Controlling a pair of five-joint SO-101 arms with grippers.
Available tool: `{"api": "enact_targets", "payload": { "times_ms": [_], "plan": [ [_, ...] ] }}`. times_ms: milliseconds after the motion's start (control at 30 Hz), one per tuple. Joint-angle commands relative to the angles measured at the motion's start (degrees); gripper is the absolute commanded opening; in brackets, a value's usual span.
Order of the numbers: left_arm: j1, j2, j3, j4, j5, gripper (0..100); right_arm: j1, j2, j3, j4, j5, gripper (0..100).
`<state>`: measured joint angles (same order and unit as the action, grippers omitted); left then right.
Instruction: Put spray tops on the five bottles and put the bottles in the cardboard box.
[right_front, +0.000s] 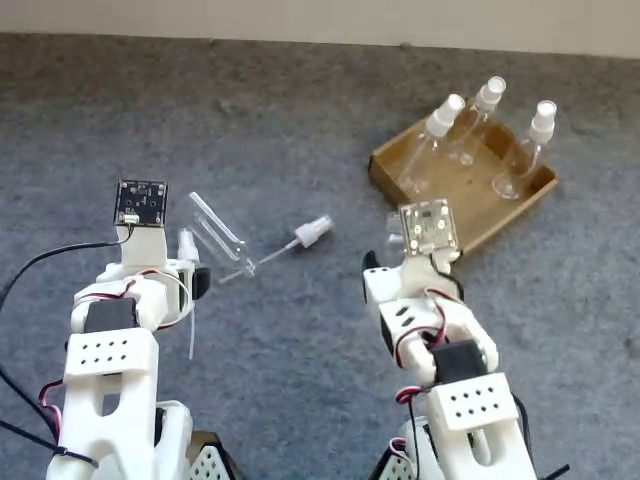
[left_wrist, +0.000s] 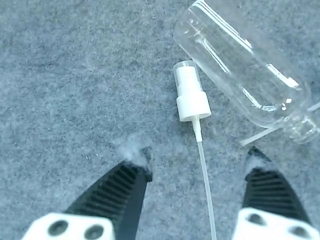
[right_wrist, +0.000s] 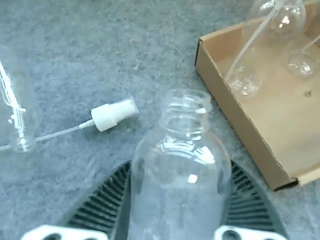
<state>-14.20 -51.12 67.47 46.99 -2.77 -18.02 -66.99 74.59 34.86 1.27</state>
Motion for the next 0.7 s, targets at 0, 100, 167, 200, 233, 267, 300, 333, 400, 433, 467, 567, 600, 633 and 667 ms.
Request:
{"api": "enact_targets", "payload": {
  "times_ms": [0,100,167,200,233,267,300,333,400,433,467,567,600,633,667],
  "plan": [
    [3.65,-1.19,0.92,-1.23,0.44,27,0.75,-2.86,4.09,-7.78,0.44,17.7],
    [7.52,-1.19,1.71,-1.23,-1.05,27,0.84,-3.91,7.69,-10.24,0.35,17.7],
    [8.75,-1.19,2.07,-1.23,-4.75,27,0.66,-4.53,9.19,-12.62,0.35,17.7],
    [9.27,-1.19,2.15,-1.23,-6.07,27,0.57,-4.88,9.80,-14.29,0.35,17.7],
    [9.80,-1.19,2.15,-1.05,-6.77,27,0.57,-5.23,10.24,-16.13,0.35,17.7],
    [10.33,-1.19,2.24,-1.05,-7.21,27,0.75,-5.58,10.68,-18.07,0.35,17.7],
    [10.86,-1.19,2.42,-0.97,-7.30,27,0.75,-5.85,11.03,-19.74,0.35,17.7],
    [11.47,-1.19,2.59,-0.97,-7.38,27,0.66,-5.93,11.56,-20.97,0.35,17.7],
    [12.88,-1.19,2.68,-0.97,-7.47,27,0.57,-6.02,12.53,-21.76,0.35,17.7],
    [13.49,-1.19,2.68,-0.97,-7.47,27,0.57,-6.02,12.88,-21.76,0.35,17.7],
    [14.02,-1.19,2.51,-0.97,-7.47,27,0.57,-6.02,13.23,-21.85,0.35,17.7],
    [16.04,-1.19,2.24,-0.88,-10.73,27,0.57,-6.02,13.32,-21.93,0.35,17.7],
    [16.92,-1.19,2.24,-0.88,-13.01,27,0.57,-6.02,13.32,-21.93,0.35,17.7],
    [17.63,-1.19,2.33,-0.79,-14.86,27,0.57,-6.02,13.32,-21.93,0.35,17.7],
    [18.15,-1.19,2.33,-0.09,-16.00,27,0.57,-6.02,13.32,-21.93,0.35,17.7]
  ]
}}
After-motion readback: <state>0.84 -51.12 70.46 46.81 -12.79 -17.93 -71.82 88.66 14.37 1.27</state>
